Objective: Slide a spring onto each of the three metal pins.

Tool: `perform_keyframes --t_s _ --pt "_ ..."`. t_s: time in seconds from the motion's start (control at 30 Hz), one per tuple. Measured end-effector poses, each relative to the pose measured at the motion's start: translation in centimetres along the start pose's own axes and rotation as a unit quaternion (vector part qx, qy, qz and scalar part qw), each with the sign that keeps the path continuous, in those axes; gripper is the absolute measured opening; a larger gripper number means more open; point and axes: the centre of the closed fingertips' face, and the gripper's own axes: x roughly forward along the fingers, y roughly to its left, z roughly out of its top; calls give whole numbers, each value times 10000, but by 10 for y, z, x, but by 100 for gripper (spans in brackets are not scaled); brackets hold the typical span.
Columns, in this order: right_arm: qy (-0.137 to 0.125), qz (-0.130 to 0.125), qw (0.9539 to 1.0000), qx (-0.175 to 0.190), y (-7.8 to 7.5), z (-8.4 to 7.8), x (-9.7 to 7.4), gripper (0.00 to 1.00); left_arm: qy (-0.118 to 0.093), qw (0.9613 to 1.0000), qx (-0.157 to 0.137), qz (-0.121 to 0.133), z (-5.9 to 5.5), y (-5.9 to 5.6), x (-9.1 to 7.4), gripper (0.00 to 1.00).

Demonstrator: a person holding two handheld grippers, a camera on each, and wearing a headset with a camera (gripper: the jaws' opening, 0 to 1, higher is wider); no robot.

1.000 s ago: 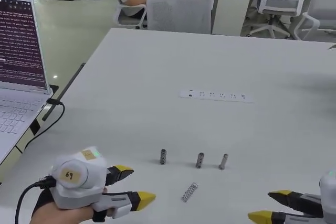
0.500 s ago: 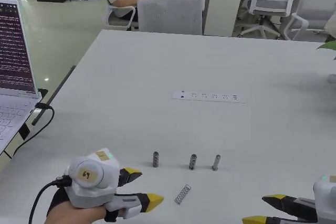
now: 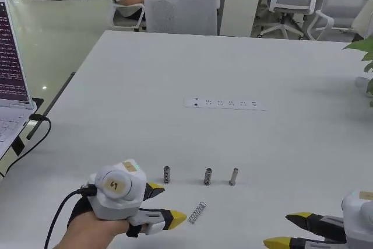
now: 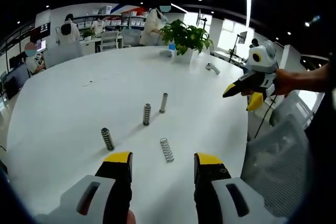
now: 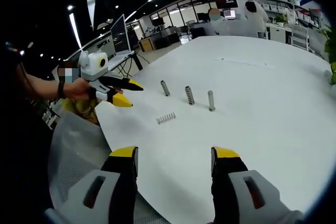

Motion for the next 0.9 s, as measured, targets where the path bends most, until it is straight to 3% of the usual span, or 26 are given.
perform_keyframes --t_s 0.37,0.9 --pt "-53 -87 9998 -173 1 8 -5 55 314 9995 41 4 4 0 28 37" --pt "-62 -126 9998 -173 1 6 -12 55 922 9957 -85 11 -14 -11 62 27"
